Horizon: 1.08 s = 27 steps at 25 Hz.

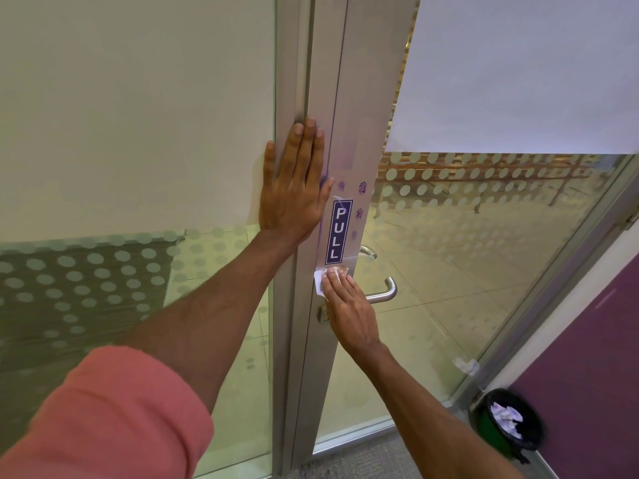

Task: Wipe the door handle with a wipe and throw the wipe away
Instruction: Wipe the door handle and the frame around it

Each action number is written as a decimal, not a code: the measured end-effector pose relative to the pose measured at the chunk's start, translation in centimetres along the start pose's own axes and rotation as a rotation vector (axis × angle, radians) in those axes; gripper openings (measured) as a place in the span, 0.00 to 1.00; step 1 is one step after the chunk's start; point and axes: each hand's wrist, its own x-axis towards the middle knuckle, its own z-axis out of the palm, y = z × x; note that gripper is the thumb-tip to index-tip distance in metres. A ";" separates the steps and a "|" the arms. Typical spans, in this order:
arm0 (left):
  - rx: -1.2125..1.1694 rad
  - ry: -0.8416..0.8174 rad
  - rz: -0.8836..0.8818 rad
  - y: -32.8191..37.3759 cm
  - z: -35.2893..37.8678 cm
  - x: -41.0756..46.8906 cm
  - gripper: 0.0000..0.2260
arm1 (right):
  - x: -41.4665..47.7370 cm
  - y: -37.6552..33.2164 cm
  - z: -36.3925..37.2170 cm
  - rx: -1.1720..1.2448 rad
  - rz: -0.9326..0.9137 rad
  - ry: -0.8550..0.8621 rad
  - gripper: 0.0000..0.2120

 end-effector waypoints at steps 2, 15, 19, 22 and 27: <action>-0.001 -0.001 -0.002 0.0 0.0 0.0 0.29 | 0.2 0.1 -0.1 0.036 0.056 0.018 0.30; -0.010 -0.015 -0.009 0.1 -0.3 0.0 0.29 | -1.4 -0.1 -0.3 -0.128 -0.070 -0.146 0.37; -0.009 -0.016 -0.007 0.0 -0.3 0.0 0.29 | -3.7 1.8 -0.6 -0.069 -0.121 -0.068 0.38; -0.010 -0.010 -0.006 0.0 -0.1 0.0 0.29 | -4.0 1.8 -0.4 -0.081 -0.120 -0.037 0.37; -0.011 -0.001 -0.001 0.0 -0.2 0.0 0.29 | -1.5 0.0 -0.1 -0.047 -0.031 -0.121 0.35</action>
